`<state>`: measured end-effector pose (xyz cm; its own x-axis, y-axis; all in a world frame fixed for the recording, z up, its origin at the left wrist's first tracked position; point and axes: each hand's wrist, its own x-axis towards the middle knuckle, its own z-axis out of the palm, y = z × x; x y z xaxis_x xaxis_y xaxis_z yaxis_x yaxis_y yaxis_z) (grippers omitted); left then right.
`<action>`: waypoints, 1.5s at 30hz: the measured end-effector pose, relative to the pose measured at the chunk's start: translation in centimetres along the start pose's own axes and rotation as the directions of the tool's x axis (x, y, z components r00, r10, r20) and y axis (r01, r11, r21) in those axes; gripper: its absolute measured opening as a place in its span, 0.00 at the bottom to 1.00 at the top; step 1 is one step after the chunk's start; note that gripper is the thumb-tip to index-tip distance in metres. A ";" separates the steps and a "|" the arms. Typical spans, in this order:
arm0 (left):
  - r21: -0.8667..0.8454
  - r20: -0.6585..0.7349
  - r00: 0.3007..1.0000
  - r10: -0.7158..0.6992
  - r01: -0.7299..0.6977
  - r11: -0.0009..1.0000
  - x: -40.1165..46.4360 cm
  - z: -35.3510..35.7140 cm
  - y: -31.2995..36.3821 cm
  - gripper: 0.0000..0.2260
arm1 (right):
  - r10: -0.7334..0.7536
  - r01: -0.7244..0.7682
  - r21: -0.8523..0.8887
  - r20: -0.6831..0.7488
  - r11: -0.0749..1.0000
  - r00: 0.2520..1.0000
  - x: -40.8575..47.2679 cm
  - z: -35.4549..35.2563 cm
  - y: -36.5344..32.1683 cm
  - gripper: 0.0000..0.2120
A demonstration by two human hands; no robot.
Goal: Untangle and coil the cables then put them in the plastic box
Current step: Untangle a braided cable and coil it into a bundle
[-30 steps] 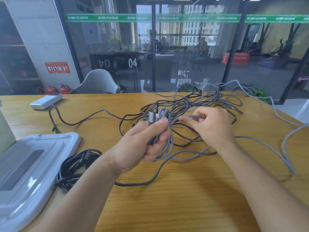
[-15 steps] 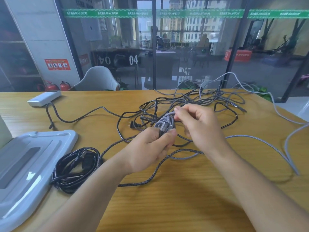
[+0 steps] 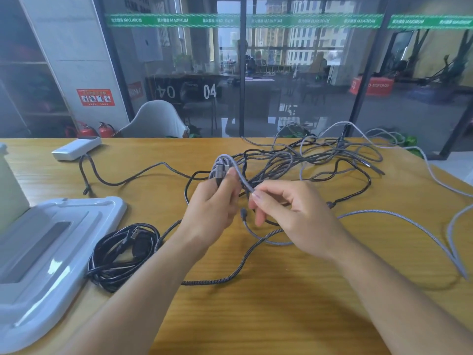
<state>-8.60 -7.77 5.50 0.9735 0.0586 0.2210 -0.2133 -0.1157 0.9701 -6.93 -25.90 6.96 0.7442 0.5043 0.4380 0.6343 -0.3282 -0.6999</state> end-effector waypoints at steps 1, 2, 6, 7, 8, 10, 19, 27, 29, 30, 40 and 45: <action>-0.037 -0.009 1.000 -0.005 0.004 0.999 0.1 -0.2 0.1 0.22 | 0.002 -0.002 -0.005 -0.001 1.000 1.000 0.0 0.1 0.0 0.15; -0.077 -0.018 1.000 -0.008 0.007 0.997 0.1 -0.5 0.1 0.22 | 0.005 -0.005 -0.030 -0.011 1.000 1.000 -0.1 0.1 0.1 0.16; -0.237 -0.096 0.995 -0.036 0.012 0.971 0.4 -1.5 0.5 0.20 | 0.046 -0.036 -0.153 0.059 0.987 0.997 -0.1 0.0 0.3 0.18; -0.248 -0.119 0.992 -0.039 0.009 0.969 0.5 -1.7 0.5 0.20 | 0.055 -0.037 -0.139 0.121 0.990 0.991 -0.1 0.2 0.2 0.17; -0.247 -0.134 0.990 -0.039 0.005 0.969 0.6 -1.8 0.4 0.21 | 0.063 -0.044 -0.102 0.197 0.994 0.978 -0.2 0.4 0.0 0.15; -0.248 -0.140 0.989 -0.037 0.001 0.969 0.6 -1.8 0.3 0.23 | 0.086 -0.099 0.021 0.351 0.995 0.932 -0.3 0.9 -0.3 0.13; -0.495 0.004 1.000 -0.030 0.028 0.868 0.4 -1.1 0.8 0.21 | 0.070 -0.148 0.092 0.571 0.985 0.818 -0.4 2.2 0.1 0.14; -0.520 0.270 0.963 -0.021 0.164 0.839 -0.3 -1.4 2.1 0.20 | 0.085 -0.118 0.027 0.541 0.993 0.837 -0.1 2.7 1.4 0.22; -0.494 0.326 0.945 -0.027 0.195 0.848 -0.5 -1.5 2.2 0.20 | 0.098 -0.106 -0.016 0.531 0.994 0.842 0.1 2.5 1.6 0.24; -0.479 0.343 0.939 -0.027 0.200 0.855 -0.7 -1.6 2.3 0.20 | 0.095 -0.091 -0.032 0.527 0.995 0.844 0.1 2.4 1.7 0.25; -0.475 0.460 0.887 0.043 0.205 0.856 -0.7 -3.6 3.0 0.18 | 0.001 0.062 -0.317 0.195 0.946 0.981 0.9 -2.1 4.5 0.29; -0.482 0.521 0.849 0.093 0.202 0.852 -0.6 -4.8 3.4 0.19 | 0.071 -0.036 -0.405 0.072 0.913 0.995 1.3 -5.3 7.3 0.30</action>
<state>-10.33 -3.45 9.11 0.8492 -0.4775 0.2257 -0.0245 0.3912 0.9200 -0.27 -31.85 5.40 0.7704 0.5359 0.3454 0.6376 -0.6416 -0.4264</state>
